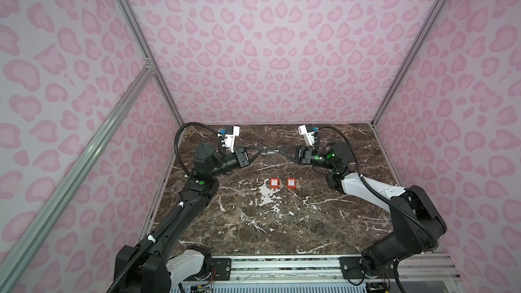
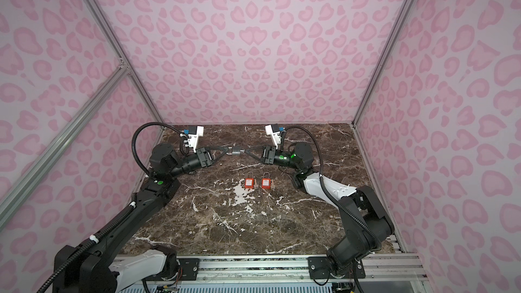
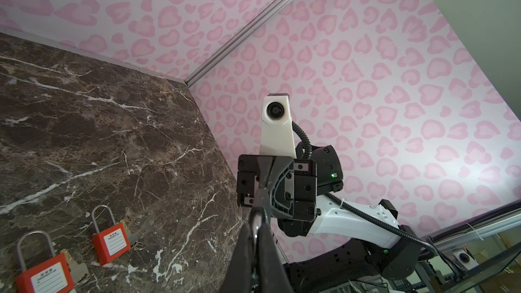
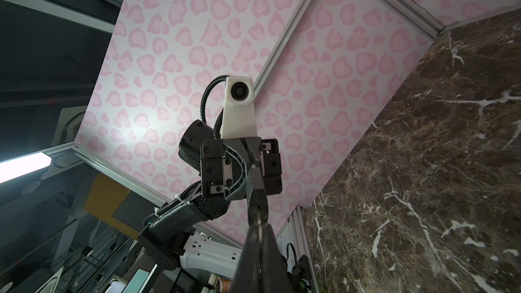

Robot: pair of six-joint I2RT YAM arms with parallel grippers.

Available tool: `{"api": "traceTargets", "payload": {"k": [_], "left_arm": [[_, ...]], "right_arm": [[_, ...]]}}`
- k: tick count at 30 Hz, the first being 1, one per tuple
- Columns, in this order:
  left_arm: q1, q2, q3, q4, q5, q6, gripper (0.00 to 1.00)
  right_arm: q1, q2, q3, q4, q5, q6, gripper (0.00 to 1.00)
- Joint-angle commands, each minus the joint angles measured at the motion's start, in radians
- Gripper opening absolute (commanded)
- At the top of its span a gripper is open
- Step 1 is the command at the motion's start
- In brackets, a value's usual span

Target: Lock with the key

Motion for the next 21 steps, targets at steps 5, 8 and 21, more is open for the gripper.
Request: {"api": "traceTargets", "payload": {"k": [5,8,21], "left_arm": [[0.001,0.001,0.003,0.044,-0.013,0.004,0.04],[0.001,0.006,0.006,0.042,-0.012,0.005,0.04],[-0.028,0.099,0.031,-0.068,-0.015,0.096,0.04]], "right_arm": [[-0.036,-0.023,-0.039,-0.01,0.004,-0.027,0.0],[-0.053,-0.032,-0.047,-0.019,0.002,-0.032,0.0],[-0.17,-0.155,-0.099,-0.335,0.064,-0.217,0.0]]}}
